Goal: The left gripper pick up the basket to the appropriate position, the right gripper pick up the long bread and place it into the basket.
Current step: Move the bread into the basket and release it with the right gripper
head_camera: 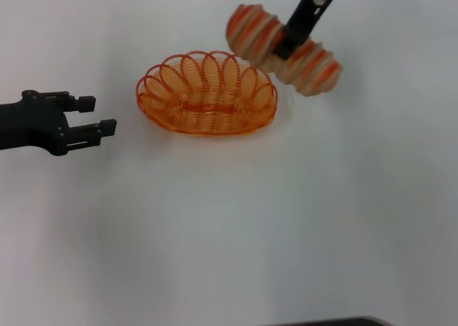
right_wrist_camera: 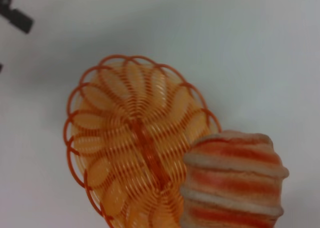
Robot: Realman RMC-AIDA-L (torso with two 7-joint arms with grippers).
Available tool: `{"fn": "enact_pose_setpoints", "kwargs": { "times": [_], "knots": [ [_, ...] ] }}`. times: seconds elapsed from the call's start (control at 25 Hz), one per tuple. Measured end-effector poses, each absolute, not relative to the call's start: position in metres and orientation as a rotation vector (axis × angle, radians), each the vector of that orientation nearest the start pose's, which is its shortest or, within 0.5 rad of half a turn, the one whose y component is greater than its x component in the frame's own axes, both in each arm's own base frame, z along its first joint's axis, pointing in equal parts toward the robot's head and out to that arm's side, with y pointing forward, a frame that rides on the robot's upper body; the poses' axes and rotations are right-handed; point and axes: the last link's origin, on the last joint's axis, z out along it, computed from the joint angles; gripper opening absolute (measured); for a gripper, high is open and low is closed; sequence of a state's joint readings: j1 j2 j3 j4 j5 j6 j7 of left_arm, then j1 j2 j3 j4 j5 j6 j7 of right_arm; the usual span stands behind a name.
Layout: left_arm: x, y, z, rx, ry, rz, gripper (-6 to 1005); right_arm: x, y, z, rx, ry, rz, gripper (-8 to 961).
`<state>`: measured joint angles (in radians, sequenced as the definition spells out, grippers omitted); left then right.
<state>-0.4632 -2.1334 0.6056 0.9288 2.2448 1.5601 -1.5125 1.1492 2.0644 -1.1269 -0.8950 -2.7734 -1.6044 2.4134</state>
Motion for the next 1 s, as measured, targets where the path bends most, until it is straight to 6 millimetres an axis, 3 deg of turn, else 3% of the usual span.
{"fn": "enact_pose_setpoints", "kwargs": {
  "times": [0.12,0.28,1.0],
  "knots": [
    [-0.288,0.320,0.023,-2.666,-0.708,-0.385,596,0.076,0.423,-0.015,-2.707,0.578,-0.704,276],
    [-0.288,0.321,0.022,-2.663,-0.710,-0.386,595,0.063,0.421,-0.028,-2.709,0.470,-0.741,275],
    [-0.287,0.323,0.019,-2.655,-0.727,-0.391,595,0.045,0.409,-0.061,-2.805,0.176,-0.723,298]
  ]
}}
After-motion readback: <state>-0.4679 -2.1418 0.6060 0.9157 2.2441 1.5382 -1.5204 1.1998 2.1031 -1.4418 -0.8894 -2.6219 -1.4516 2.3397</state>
